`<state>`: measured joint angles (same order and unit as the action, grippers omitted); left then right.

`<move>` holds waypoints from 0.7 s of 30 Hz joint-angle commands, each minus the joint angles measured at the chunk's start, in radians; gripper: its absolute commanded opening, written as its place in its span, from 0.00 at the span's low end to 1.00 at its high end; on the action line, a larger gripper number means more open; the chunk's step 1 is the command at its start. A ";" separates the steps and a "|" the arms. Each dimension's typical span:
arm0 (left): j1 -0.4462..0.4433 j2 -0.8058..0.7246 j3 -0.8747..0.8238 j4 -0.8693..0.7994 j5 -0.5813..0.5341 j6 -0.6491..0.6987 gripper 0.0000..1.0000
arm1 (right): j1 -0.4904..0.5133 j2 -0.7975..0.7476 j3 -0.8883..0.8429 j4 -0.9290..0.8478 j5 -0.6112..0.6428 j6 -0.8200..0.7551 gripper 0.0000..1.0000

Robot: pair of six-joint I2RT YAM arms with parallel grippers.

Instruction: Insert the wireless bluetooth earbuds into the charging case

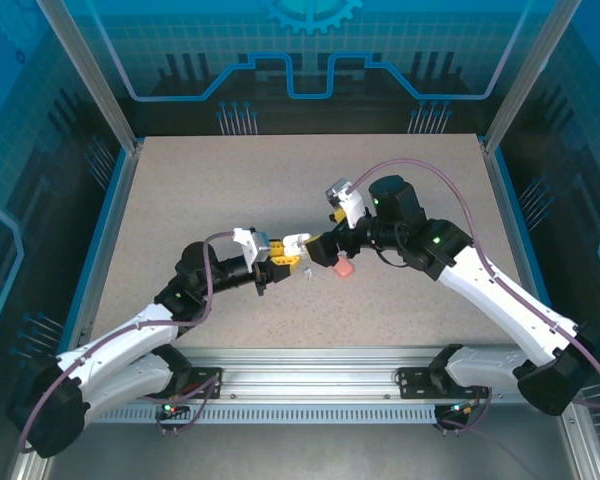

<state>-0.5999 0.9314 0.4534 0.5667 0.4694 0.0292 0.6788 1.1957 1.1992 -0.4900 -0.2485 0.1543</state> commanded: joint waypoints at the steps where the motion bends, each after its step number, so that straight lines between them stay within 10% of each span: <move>1: -0.007 0.000 0.007 0.044 0.027 0.025 0.00 | 0.001 0.015 0.027 0.002 -0.031 0.015 1.00; 21: -0.006 -0.003 0.002 0.035 0.024 0.027 0.00 | 0.025 0.057 0.022 0.053 -0.039 0.022 1.00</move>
<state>-0.5999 0.9314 0.4534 0.5667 0.4694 0.0296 0.6899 1.2442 1.1992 -0.4587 -0.2672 0.1619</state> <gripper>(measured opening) 0.216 0.999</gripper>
